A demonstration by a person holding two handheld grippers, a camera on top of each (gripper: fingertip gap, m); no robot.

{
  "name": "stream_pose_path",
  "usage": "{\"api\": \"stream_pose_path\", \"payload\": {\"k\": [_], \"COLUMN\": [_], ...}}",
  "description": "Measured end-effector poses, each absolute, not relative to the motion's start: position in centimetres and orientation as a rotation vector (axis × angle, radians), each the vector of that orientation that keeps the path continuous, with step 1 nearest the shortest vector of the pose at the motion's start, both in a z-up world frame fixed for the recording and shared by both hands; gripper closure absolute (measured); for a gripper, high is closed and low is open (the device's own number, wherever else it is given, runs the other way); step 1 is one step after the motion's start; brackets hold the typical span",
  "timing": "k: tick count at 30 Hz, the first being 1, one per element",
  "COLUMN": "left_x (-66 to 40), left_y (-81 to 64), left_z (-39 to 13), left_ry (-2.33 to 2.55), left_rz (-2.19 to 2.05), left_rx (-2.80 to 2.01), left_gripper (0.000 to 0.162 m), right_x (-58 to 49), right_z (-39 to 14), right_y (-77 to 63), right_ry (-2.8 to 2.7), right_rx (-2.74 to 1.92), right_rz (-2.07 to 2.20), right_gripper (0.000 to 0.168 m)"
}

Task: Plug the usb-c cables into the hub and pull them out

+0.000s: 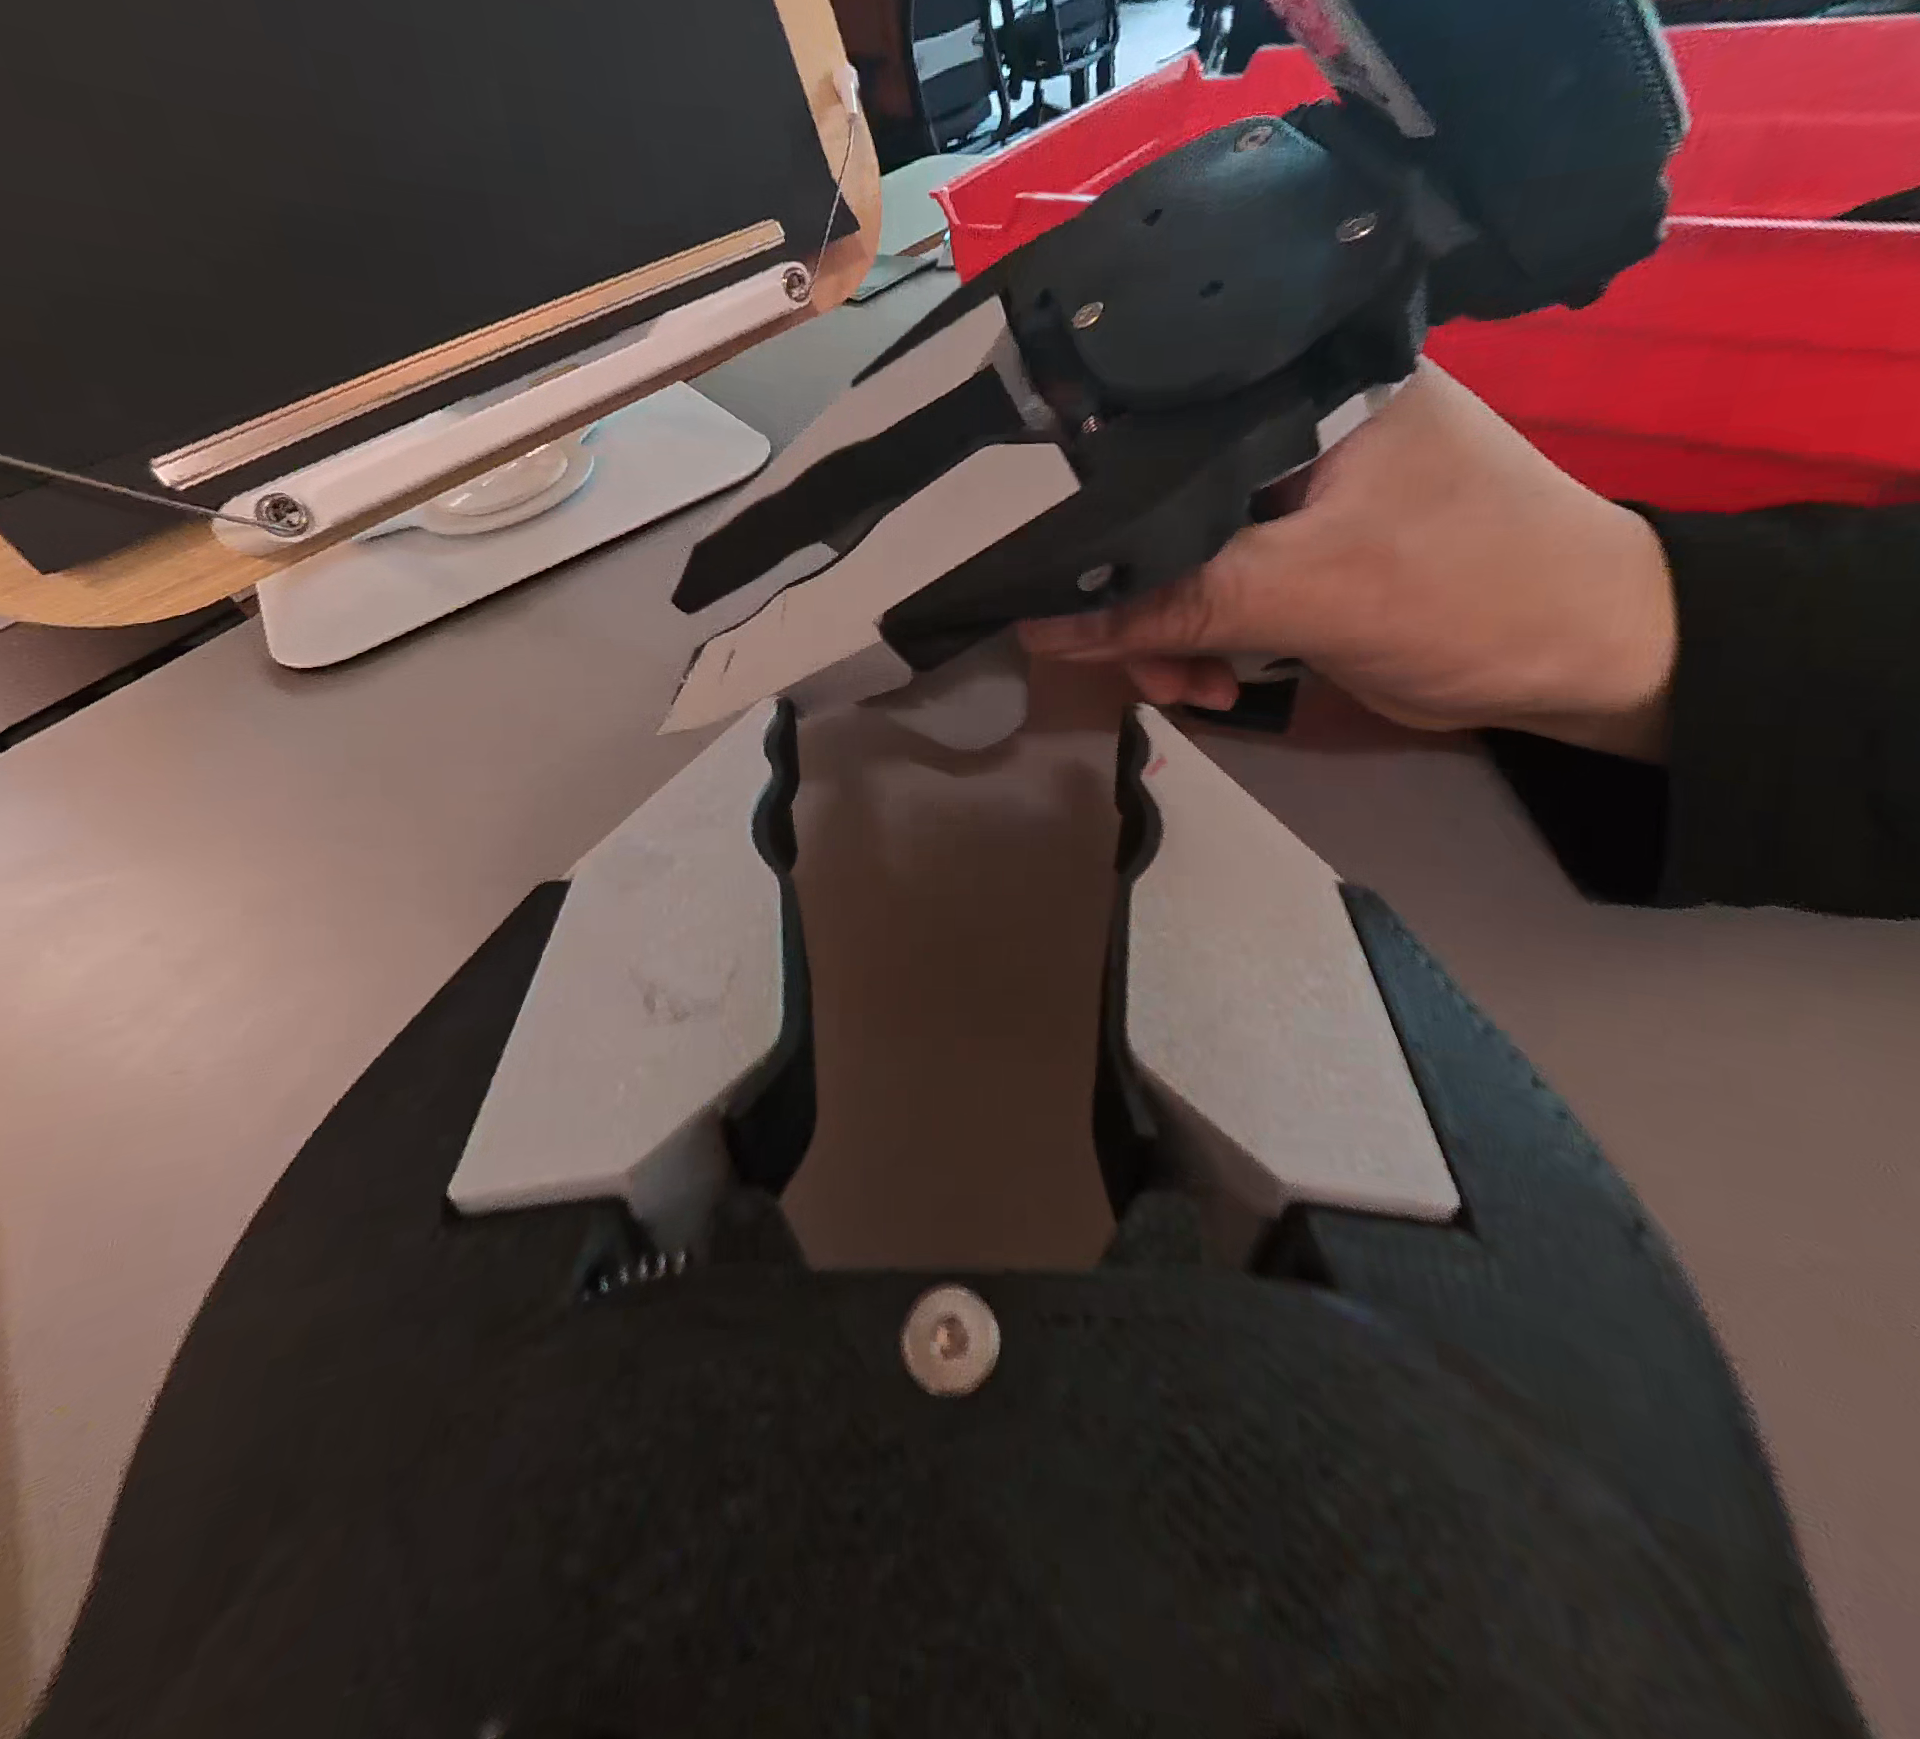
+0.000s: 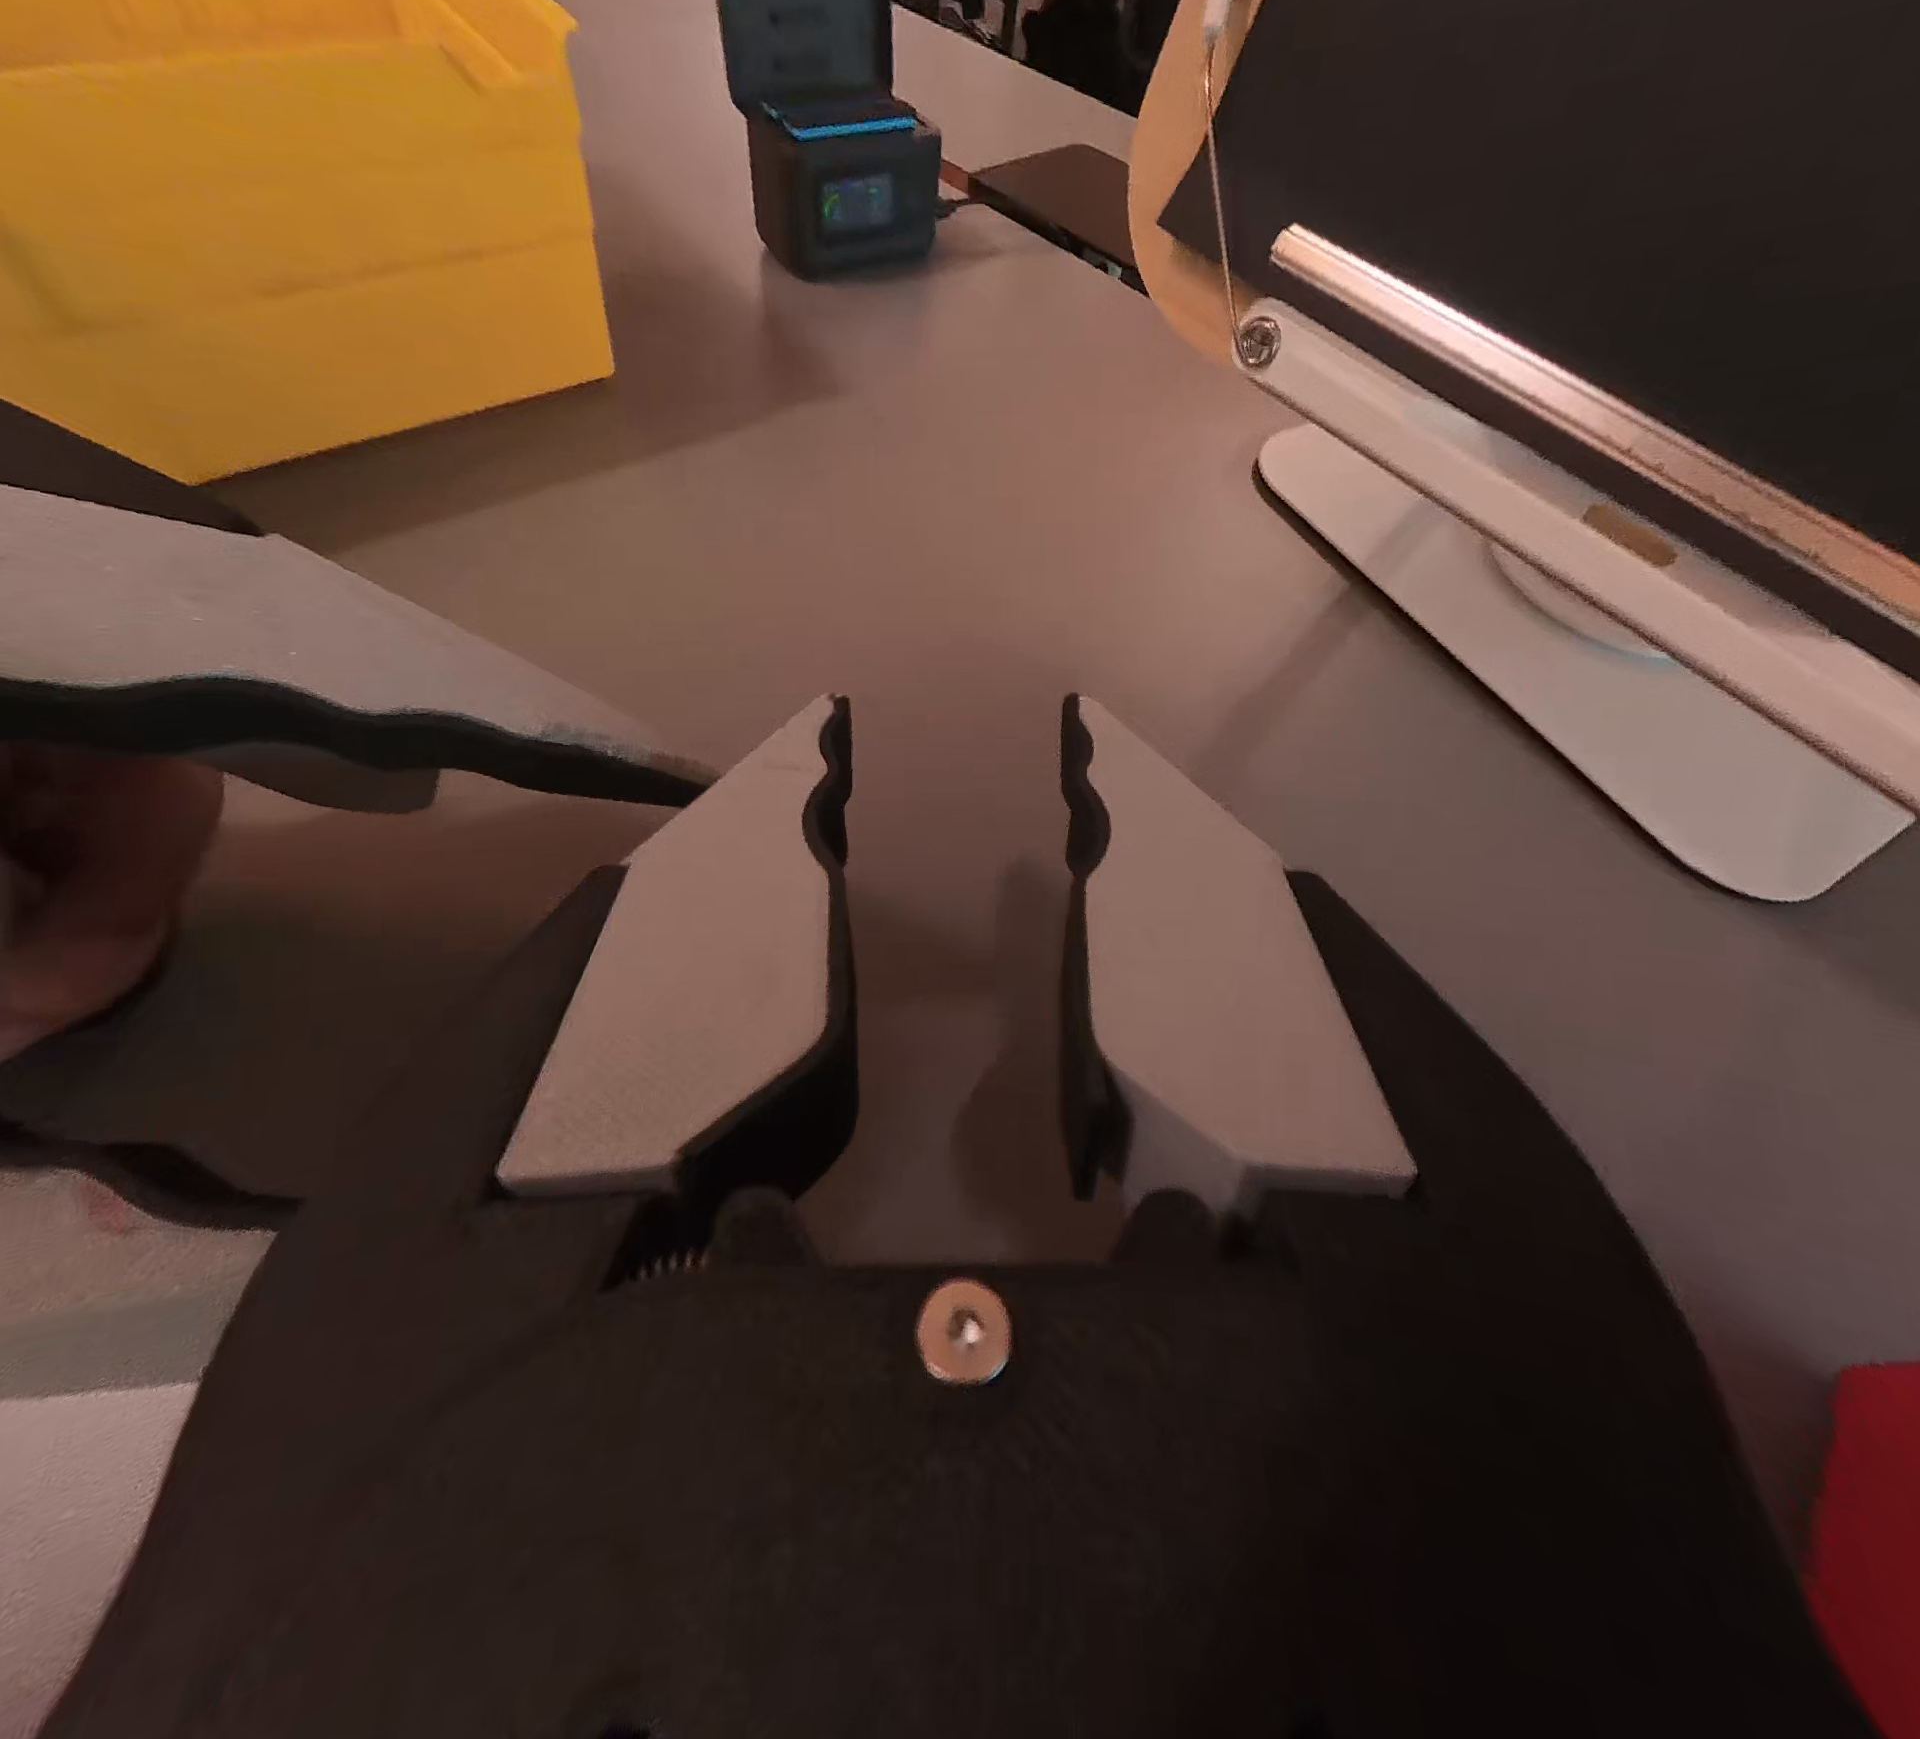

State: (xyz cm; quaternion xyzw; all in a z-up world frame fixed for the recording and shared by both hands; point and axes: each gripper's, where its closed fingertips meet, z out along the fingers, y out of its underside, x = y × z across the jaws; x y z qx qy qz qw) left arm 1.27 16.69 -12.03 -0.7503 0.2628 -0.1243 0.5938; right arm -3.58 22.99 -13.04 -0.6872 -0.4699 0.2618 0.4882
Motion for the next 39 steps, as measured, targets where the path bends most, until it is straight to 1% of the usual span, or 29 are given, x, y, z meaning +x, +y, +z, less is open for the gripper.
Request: {"api": "stream_pose_path", "payload": {"k": [2,4,7,12,14,19,20,24,26,28,29,31,32,33,36,39], "left_x": [1.2,1.0,0.8,0.6,0.7,0.1,-0.2,-2.9,-6.3,-11.3,-13.5,-16.0,-16.7,-17.5,-19.9,-21.3], "left_y": [16.8,16.7,16.5,15.7,14.2,7.4,5.8,0.4,-1.8,-3.1,-3.8,-5.5,-6.3,-6.8,-7.6,-7.1], "left_z": [-12.1,-12.0,-12.0,-12.2,-12.5,-13.2,-12.7,-9.4,-8.3,-7.4,-6.8,-5.3,-4.9,-5.0,-7.5,-10.7], "left_ry": [0.607,0.597,0.594,0.558,0.555,0.692,0.734,0.855,0.902,0.893,0.885,0.914,0.932,0.926,0.883,0.905], "left_rz": [-0.289,-0.294,-0.289,-0.305,-0.327,-0.307,-0.305,-0.284,-0.182,0.028,0.115,0.185,0.179,0.171,0.125,0.155], "left_rx": [-1.75,-1.746,-1.749,-1.771,-1.807,-1.926,-1.944,-2.007,-2.074,-2.129,-2.131,-2.053,-2.015,-2.005,-2.127,-2.188], "left_gripper": [0.101,0.102,0.101,0.101,0.104,0.103,0.107,0.105,0.104,0.102,0.104,0.127,0.133,0.133,0.12,0.118], "right_x": [-3.6,-3.4,-3.4,-3.5,-3.3,-3.1,-3.1,-3.0,-3.0,-3.0,-2.9,-2.9,-2.8,-2.8,-2.9,-3.1], "right_z": [-12.8,-12.5,-12.8,-14.0,-14.1,-13.4,-13.2,-13.0,-13.2,-13.3,-13.3,-13.1,-13.0,-13.0,-13.1,-13.5], "right_y": [22.8,22.8,22.5,22.2,22.2,22.5,22.6,22.8,22.7,22.7,22.6,22.5,22.4,22.4,22.2,22.0], "right_ry": [-1.116,-1.103,-1.103,-1.135,-1.136,-1.097,-1.083,-1.038,-1.041,-1.044,-1.046,-1.046,-1.045,-1.045,-1.049,-1.062], "right_rx": [-1.679,-1.67,-1.678,-1.697,-1.699,-1.705,-1.706,-1.723,-1.732,-1.734,-1.733,-1.727,-1.724,-1.723,-1.729,-1.735], "right_rz": [0.653,0.642,0.658,0.658,0.647,0.705,0.717,0.769,0.778,0.772,0.769,0.767,0.767,0.77,0.775,0.769], "right_gripper": [0.134,0.128,0.124,0.121,0.12,0.12,0.121,0.123,0.123,0.123,0.123,0.123,0.123,0.123,0.123,0.123]}}
